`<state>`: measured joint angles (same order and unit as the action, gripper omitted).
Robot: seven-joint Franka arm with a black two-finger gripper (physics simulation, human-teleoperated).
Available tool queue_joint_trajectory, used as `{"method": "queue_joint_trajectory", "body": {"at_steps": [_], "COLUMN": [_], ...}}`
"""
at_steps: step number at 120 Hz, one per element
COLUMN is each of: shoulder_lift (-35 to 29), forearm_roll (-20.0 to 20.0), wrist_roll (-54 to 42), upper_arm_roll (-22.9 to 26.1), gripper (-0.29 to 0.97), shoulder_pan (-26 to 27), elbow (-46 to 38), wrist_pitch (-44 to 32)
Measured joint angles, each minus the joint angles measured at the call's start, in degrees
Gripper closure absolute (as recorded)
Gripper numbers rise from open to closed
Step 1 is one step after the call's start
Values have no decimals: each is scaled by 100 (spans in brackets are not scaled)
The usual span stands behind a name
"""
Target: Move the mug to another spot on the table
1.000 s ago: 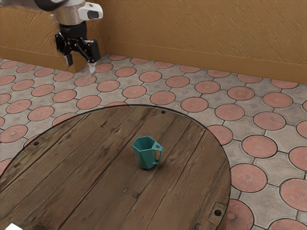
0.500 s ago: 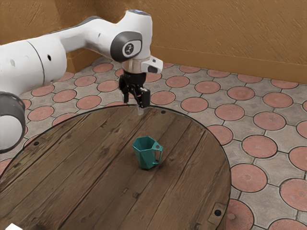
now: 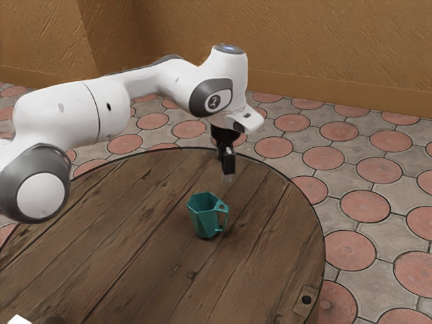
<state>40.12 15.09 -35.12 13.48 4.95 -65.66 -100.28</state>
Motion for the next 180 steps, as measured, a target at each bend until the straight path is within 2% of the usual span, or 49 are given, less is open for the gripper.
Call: {"method": "queue_joint_trajectory", "body": {"at_steps": [24, 56, 91, 108, 121, 161, 180], "shoulder_lift": [264, 264, 220, 232, 216, 197, 204], "forearm_roll": [691, 870, 885, 1391, 1579, 1691, 1527], "wrist_roll": [-884, -1400, -1236, -990, -834, -568, -729], "upper_arm_roll": [364, 392, 527, 532, 537, 581, 573], "gripper": [0, 0, 0, 0, 0, 0, 0], "shoulder_pan": [65, 76, 229, 247, 251, 252, 242], "elbow": [-35, -355, -534, -679, -842, -1121, -1152], "wrist_pitch": [-422, -109, 87, 11, -91, -178, -163]}}
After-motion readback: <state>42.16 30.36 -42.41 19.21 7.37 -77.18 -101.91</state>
